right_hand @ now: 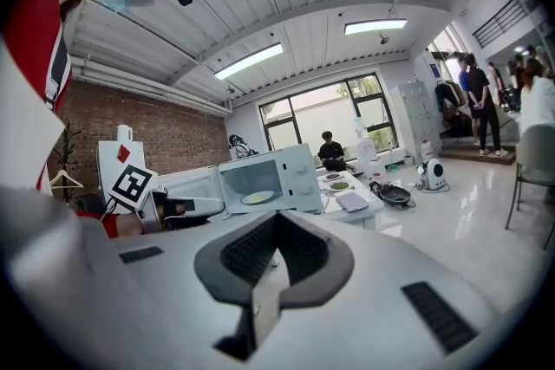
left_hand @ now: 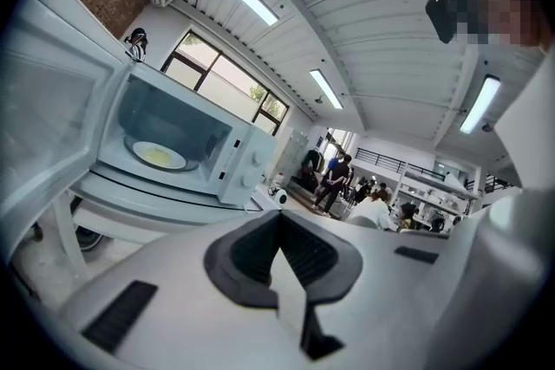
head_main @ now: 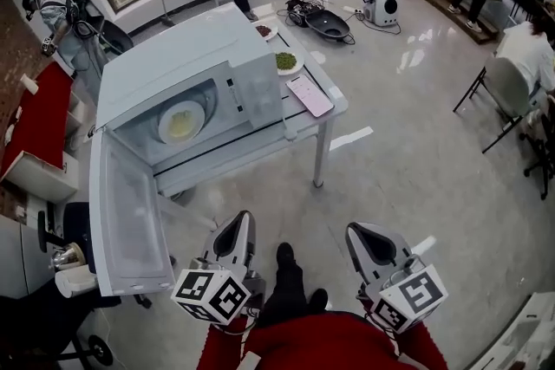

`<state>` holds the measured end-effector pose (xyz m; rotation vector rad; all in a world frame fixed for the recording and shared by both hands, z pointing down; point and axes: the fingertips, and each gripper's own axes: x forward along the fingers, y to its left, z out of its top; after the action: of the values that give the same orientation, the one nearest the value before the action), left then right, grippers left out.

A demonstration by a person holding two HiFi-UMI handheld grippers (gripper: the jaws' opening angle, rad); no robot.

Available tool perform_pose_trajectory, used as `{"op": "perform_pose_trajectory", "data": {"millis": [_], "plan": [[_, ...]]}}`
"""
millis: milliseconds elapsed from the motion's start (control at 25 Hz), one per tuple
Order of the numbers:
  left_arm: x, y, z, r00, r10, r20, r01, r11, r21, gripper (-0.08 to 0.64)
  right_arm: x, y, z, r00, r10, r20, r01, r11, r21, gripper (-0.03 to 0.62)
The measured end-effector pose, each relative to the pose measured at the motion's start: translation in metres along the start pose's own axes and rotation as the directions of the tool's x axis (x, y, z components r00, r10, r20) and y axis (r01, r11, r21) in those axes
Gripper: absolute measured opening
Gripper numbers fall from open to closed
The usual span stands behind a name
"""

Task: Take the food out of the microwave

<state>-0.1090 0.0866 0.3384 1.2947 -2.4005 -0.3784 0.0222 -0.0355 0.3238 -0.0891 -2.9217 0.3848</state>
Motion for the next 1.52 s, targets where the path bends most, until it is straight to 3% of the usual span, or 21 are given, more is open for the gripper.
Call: {"op": "perform_pose_trajectory", "data": {"millis": [360, 720, 840, 1040, 1320, 1520], "plan": [[0.034, 0.066, 0.025, 0.997, 0.082, 0.004, -0.082, 0.995, -0.059, 0.008, 0.076, 0.001, 0.006, 0.997, 0.058, -0.057, -0.057, 0.998, 0.019, 0.011], [0.053, 0.123, 0.038, 0.984, 0.174, 0.036, -0.164, 0.966, -0.200, 0.008, 0.127, 0.007, 0.006, 0.987, 0.107, -0.116, -0.107, 0.994, 0.011, 0.011], [0.054, 0.140, 0.044, 0.979, 0.198, 0.049, -0.176, 0.941, -0.288, 0.008, 0.145, 0.015, 0.012, 0.983, 0.122, -0.138, -0.123, 0.992, 0.003, 0.011], [0.053, 0.171, 0.034, 0.968, 0.247, 0.040, -0.216, 0.906, -0.363, 0.008, 0.174, 0.029, 0.004, 0.972, 0.166, -0.164, -0.169, 0.986, -0.005, 0.011], [0.066, 0.204, 0.035, 0.963, 0.264, 0.049, -0.197, 0.819, -0.539, 0.009, 0.205, 0.040, 0.008, 0.955, 0.211, -0.207, -0.218, 0.976, -0.011, 0.011], [0.072, 0.224, 0.036, 0.959, 0.281, 0.047, -0.194, 0.764, -0.615, 0.009, 0.223, 0.048, 0.008, 0.945, 0.235, -0.228, -0.243, 0.970, -0.007, 0.011]]}}
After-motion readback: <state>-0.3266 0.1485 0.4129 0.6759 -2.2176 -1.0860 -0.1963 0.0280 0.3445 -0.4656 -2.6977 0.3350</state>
